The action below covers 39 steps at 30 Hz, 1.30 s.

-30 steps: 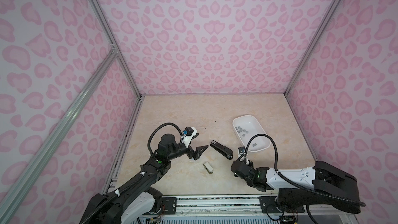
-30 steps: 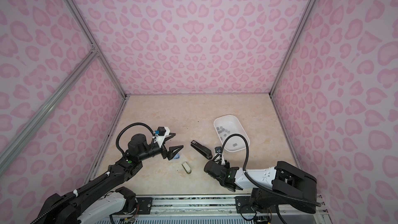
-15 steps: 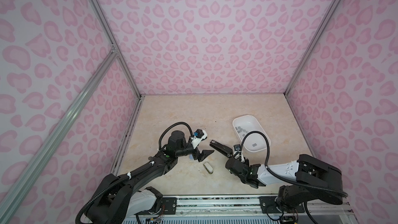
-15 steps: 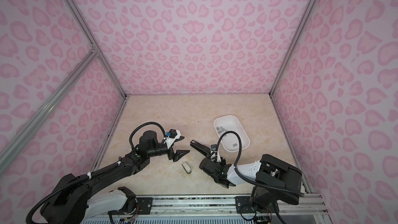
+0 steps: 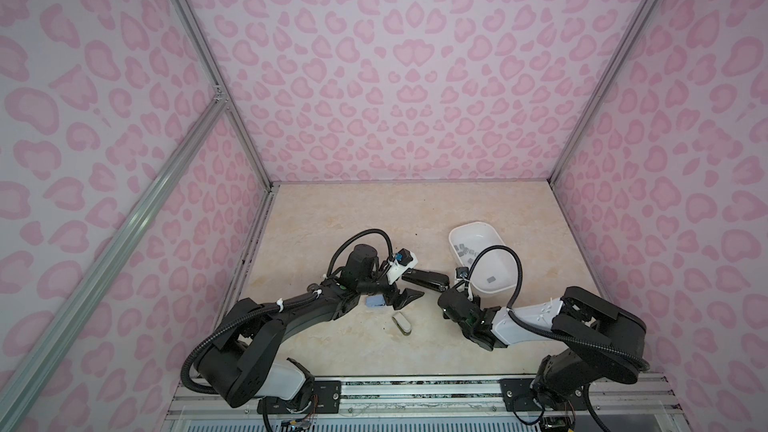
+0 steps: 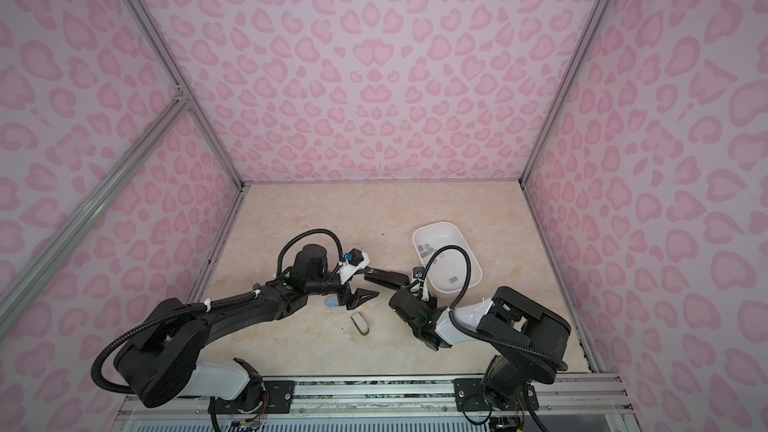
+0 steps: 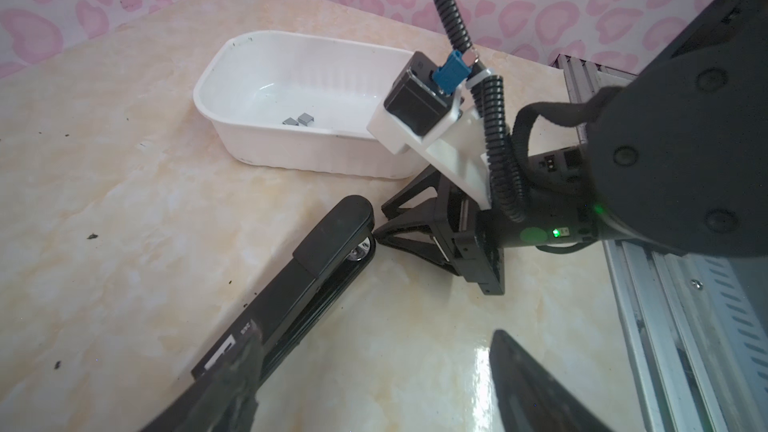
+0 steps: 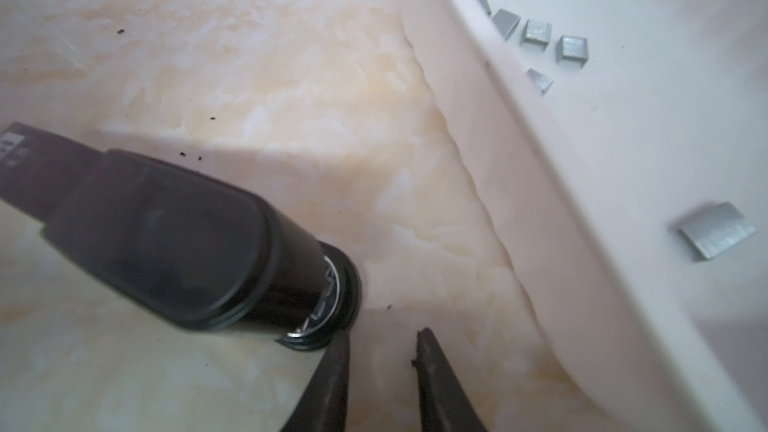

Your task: Load the staples into the stapler

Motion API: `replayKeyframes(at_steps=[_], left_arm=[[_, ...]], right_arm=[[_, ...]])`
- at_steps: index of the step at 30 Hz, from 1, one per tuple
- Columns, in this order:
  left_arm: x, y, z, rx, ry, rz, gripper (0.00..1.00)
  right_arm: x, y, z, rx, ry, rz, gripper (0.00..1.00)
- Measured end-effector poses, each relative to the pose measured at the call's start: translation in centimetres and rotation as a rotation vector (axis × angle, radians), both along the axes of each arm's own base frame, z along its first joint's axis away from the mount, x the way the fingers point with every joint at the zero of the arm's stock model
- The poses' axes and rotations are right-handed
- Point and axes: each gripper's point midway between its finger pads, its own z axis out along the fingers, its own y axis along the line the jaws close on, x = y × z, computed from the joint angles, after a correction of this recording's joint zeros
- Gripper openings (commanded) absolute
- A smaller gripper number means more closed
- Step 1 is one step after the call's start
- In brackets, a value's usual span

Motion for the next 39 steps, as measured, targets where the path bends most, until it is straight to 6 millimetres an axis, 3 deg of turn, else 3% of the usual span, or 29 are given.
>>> replayKeyframes(at_steps=[8,18,22,25,32,39], left_arm=[[2.2,-1.9,-2.4,0.099,0.005,0.036,0.85],[5.5,-4.1,-5.3,0.208,0.007,0.035,0.83],[5.8,-4.3,-5.5,0.230,0.006,0.028,0.83],[5.7,-4.3,-5.8,0.248,0.010,0.012,0.83],[5.6,-5.0,-7.3,0.294,0.031,-0.048,0.82],[4.5,-5.6,-7.3,0.292,0.021,-0.159,0.83]], right_arm=[[0.6,0.6,0.5,0.041,0.035,0.018,0.30],[0.6,-0.2,3.7,0.053,-0.016,-0.003,0.29],[1.0,-1.3,7.1,0.066,-0.085,-0.038,0.34],[1.8,-2.6,11.5,0.102,-0.205,-0.074,0.40],[2.3,-8.6,17.0,0.150,-0.400,-0.191,0.53],[1.3,-8.0,19.8,0.258,-0.457,-0.105,0.56]])
